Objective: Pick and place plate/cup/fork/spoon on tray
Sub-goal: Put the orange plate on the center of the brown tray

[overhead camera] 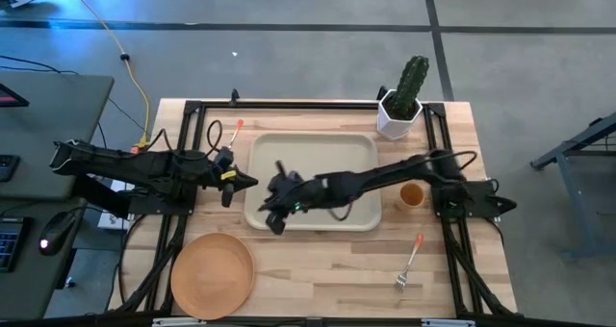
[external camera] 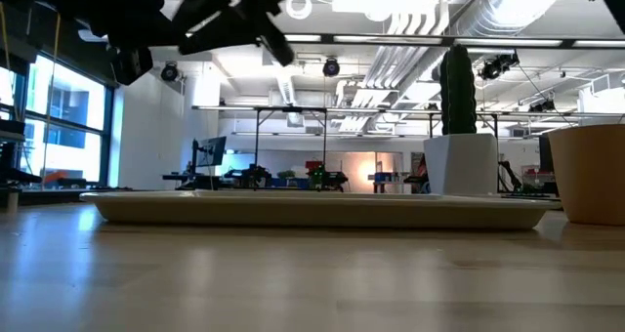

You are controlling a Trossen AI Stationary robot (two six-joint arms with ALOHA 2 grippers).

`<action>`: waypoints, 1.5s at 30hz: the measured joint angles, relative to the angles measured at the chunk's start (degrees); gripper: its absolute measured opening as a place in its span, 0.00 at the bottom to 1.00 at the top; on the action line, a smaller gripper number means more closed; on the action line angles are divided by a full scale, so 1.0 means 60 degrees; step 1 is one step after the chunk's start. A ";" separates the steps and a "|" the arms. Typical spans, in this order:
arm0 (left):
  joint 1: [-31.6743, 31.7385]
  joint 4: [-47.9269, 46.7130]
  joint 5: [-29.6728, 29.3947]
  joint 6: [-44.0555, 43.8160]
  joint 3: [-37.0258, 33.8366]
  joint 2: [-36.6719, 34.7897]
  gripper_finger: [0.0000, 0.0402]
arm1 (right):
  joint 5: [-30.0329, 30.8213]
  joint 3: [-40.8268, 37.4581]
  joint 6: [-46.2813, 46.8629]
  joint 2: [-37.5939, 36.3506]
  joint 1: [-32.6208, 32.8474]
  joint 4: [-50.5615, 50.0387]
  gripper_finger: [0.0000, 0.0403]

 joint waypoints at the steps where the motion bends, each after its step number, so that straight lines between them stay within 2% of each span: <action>1: -0.0002 -0.0014 0.0179 -0.0112 0.0000 -0.0018 0.01 | 0.0038 0.0477 -0.0064 0.0287 0.0041 -0.0379 0.23; 4: -0.0104 -0.0297 0.0534 -0.0578 0.0000 -0.0049 0.01 | 0.0049 0.1798 0.0022 0.1073 0.0095 -0.1277 0.30; 8: -0.0644 -0.0645 0.0505 -0.0942 0.0000 -0.0057 0.01 | -0.0237 0.3250 0.0382 0.1951 0.0120 -0.2185 0.34; 12: -0.1215 -0.0787 -0.0343 -0.0558 0.0000 -0.0026 0.01 | -0.0486 0.4460 0.0368 0.2717 0.0332 -0.2723 0.35; 17: -0.1700 -0.0264 -0.1369 -0.1428 -0.0004 -0.0026 0.01 | -0.0510 0.5238 0.1126 0.3298 0.0696 -0.3312 0.35; 23: -0.2254 0.0849 -0.1793 -0.1651 -0.0004 -0.0019 0.01 | -0.0271 0.4833 0.2474 0.3329 0.1132 -0.3305 0.35; 28: -0.2758 0.1661 -0.2370 -0.1657 -0.0004 0.0006 0.01 | 0.0304 0.4460 0.2598 0.3321 0.1537 -0.2853 0.37; 33: -0.3271 0.1721 -0.2572 -0.2021 -0.0004 0.0227 0.01 | 0.0225 0.3672 0.2602 0.3318 0.1639 -0.1519 0.43; 41: -0.3975 0.1700 -0.2722 -0.2438 -0.0004 0.1005 0.01 | -0.0575 0.1909 0.2717 0.3318 0.1476 0.1368 0.56; 45: -0.4121 0.1605 -0.2473 -0.2742 -0.0004 0.1500 0.01 | -0.0522 0.1592 0.3056 0.3300 0.1492 0.1712 0.57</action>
